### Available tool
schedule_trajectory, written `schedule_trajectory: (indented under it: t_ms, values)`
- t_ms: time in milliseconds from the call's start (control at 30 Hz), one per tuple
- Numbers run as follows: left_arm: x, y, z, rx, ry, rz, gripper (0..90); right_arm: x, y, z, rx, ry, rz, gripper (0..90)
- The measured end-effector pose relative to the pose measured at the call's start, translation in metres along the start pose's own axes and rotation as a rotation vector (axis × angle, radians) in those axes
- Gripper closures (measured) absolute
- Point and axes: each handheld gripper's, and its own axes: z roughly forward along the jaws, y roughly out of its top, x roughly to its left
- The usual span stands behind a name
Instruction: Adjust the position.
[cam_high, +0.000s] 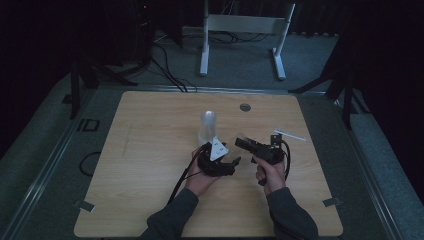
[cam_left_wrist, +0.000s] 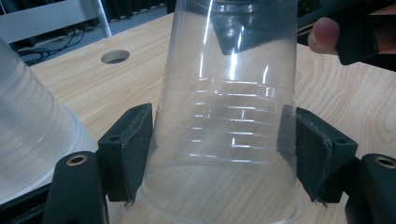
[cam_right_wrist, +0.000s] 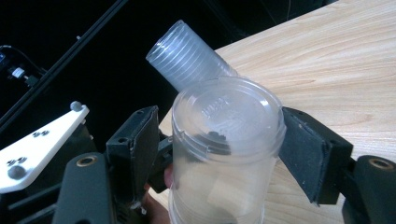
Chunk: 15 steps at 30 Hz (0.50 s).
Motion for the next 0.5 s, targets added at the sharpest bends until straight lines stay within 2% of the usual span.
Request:
schedule_trajectory:
  t_ms: [500]
  values:
    - [0.0065,-0.0026,-0.0036,0.008,0.004,-0.007,28.1,0.0051,-0.0001,-0.0081,0.037,-0.008,-0.072,28.8]
